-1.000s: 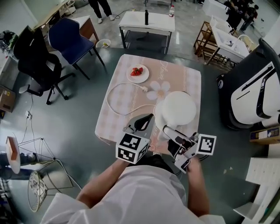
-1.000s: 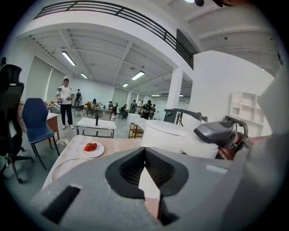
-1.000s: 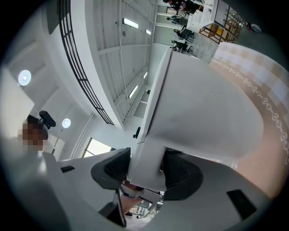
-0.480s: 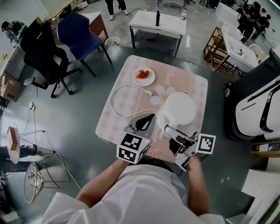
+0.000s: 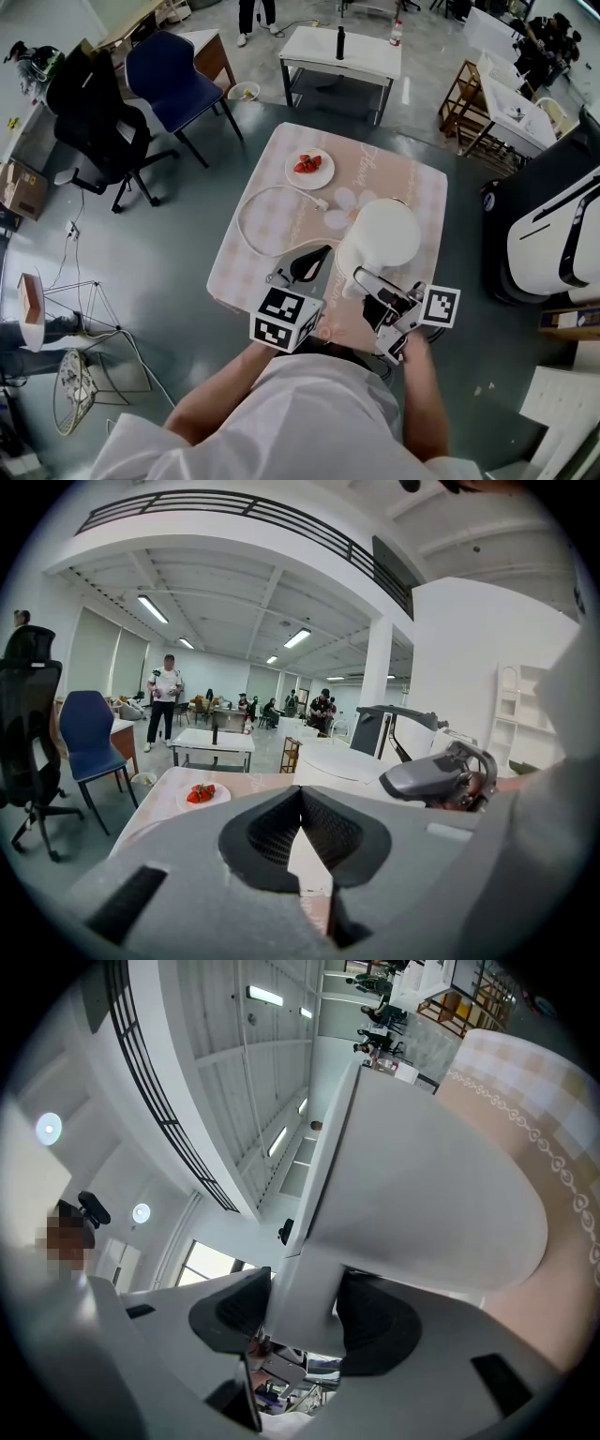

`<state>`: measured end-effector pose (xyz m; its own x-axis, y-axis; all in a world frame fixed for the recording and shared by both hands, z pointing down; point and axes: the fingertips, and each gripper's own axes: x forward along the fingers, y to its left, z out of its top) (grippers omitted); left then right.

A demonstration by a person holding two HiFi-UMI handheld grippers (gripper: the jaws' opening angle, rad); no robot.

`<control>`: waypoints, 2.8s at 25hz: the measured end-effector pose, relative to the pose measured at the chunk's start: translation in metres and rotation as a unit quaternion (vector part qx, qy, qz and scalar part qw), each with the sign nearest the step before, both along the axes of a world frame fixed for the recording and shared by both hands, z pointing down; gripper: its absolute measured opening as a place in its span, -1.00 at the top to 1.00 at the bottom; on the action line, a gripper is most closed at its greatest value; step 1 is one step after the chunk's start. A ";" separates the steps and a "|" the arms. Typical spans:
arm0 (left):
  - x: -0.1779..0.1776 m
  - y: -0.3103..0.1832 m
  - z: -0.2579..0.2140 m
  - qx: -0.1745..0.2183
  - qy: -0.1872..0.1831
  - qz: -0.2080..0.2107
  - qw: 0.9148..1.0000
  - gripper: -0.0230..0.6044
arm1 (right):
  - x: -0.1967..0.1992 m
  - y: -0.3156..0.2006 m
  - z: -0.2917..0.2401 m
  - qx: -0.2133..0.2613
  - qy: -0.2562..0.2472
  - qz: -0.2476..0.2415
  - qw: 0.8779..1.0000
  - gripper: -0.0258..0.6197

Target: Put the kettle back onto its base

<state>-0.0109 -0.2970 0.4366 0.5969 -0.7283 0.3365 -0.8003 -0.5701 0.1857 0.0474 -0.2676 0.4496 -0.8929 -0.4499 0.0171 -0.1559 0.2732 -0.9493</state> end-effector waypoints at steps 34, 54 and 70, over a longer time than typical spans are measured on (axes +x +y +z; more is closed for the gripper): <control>0.012 0.001 0.001 -0.003 -0.002 0.015 1.000 0.91 | 0.002 0.011 0.017 -0.030 -0.040 0.009 0.999 0.30; 0.041 0.017 -0.011 0.004 0.009 0.069 0.998 0.91 | 0.051 0.022 -0.025 0.069 0.065 0.140 0.986 0.69; 0.036 0.045 -0.022 0.009 0.021 0.123 0.992 0.91 | 0.031 0.038 -0.056 0.170 0.320 0.230 0.903 0.87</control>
